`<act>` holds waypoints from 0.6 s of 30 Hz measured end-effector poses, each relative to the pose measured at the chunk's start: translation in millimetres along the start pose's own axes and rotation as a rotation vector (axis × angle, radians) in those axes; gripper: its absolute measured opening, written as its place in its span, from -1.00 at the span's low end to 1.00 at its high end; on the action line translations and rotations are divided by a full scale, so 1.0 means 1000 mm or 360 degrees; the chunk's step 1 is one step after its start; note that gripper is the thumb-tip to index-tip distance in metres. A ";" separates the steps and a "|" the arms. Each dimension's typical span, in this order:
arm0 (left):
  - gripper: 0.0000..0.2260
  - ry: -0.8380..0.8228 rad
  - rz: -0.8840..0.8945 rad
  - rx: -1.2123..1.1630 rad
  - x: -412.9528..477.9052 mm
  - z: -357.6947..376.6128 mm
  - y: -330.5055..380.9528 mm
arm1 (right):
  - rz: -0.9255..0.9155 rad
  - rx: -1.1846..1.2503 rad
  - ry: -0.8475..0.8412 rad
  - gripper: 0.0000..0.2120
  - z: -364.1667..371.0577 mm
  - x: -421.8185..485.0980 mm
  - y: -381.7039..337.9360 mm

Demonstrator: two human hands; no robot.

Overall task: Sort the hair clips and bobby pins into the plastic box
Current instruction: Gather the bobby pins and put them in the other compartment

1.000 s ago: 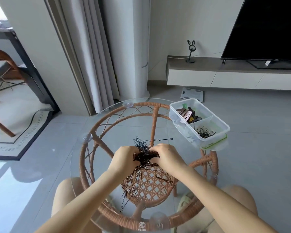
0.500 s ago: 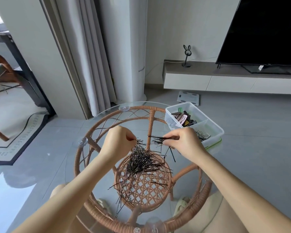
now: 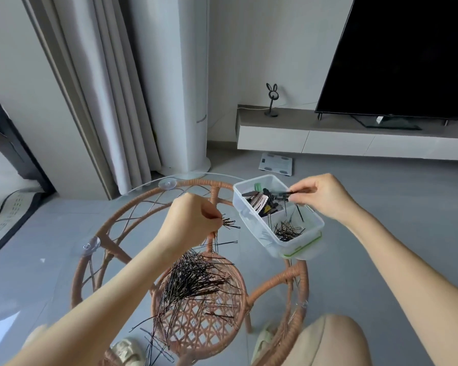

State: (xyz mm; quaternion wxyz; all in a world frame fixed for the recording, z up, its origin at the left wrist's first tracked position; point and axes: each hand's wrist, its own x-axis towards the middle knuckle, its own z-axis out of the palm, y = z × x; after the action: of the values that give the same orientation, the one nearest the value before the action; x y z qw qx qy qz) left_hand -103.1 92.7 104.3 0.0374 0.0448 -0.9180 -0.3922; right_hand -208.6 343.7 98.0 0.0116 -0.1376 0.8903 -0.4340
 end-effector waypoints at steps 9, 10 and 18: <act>-0.89 -0.0102 0.0052 -0.0079 0.019 0.022 0.031 | 0.0142 -0.0555 -0.0653 -0.82 0.013 0.006 0.046; -0.89 -0.0106 0.0075 -0.0089 0.022 0.025 0.037 | 0.0140 -0.0549 -0.0622 -0.80 0.013 0.005 0.047; -0.83 -0.0254 0.0494 0.0275 0.068 0.092 0.078 | 0.0077 -0.0347 0.0064 -0.87 -0.002 -0.006 0.066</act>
State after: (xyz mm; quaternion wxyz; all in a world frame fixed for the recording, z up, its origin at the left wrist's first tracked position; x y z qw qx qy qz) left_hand -184.1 204.8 99.3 0.0206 -0.1255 -0.9443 -0.3036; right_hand -219.0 385.2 47.6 -0.0109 -0.1077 0.9354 -0.3367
